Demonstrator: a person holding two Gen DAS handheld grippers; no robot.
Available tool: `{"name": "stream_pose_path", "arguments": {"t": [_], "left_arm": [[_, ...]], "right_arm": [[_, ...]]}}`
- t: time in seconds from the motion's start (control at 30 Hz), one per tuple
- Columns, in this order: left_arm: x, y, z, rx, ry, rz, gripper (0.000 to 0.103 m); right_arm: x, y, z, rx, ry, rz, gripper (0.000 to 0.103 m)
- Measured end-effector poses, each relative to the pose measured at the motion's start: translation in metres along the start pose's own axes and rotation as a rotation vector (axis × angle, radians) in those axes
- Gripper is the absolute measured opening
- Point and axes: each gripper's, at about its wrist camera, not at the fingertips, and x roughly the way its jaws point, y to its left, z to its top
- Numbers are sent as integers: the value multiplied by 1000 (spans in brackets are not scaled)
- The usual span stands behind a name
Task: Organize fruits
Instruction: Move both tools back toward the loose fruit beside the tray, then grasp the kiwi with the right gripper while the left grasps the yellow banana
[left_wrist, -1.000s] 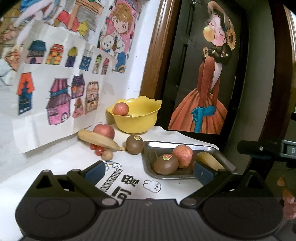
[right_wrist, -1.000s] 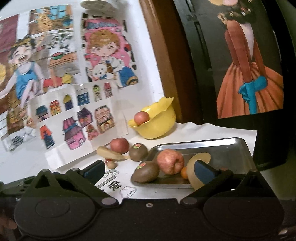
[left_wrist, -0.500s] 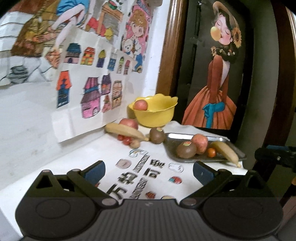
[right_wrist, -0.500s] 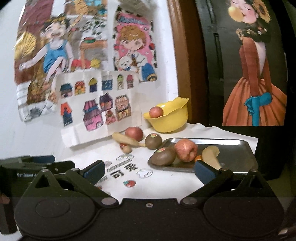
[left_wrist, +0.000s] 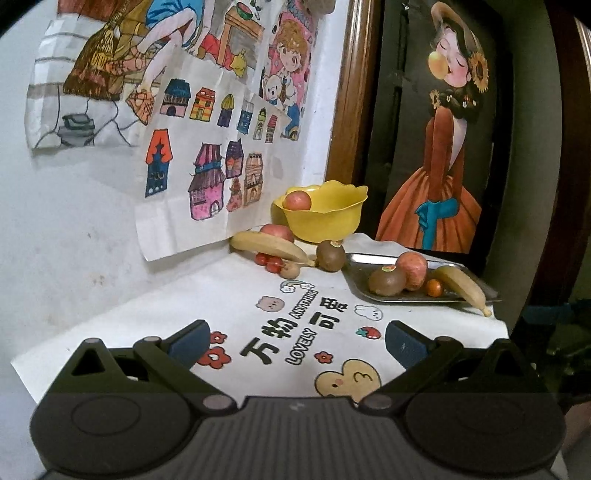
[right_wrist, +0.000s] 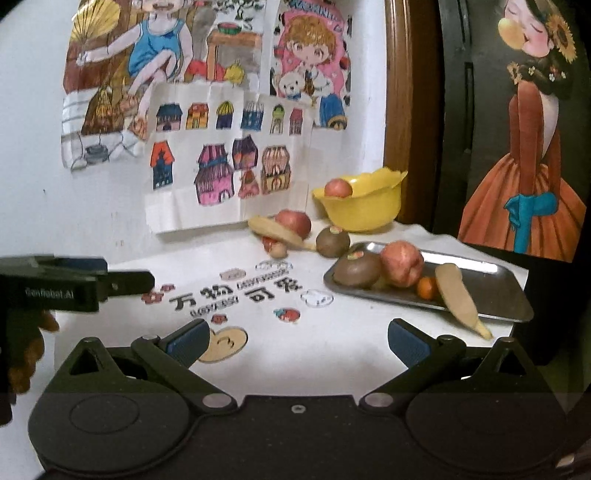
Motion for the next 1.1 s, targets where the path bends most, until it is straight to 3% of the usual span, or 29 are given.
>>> {"name": "stream_pose_path", "arguments": {"t": [0.3,0.57,0.7,0.9,1.1], "left_arm": [[18,6,25,87,18,44,103],[56,33,62,-19,71,40,103],[88,38,79,-50,92,47,103],[156,44,99,-114,111,15,103],[228,46,110,-174,117,-6,103]], "right_arm": [[17,-6,21,-117,41,18,102],[58,-22,80,-168,91,67,102],[93,-34,108,-221,135,111,102],[165,-45,129,-415,207,203,102],[233,-54,145,-558,216,285,102]]}}
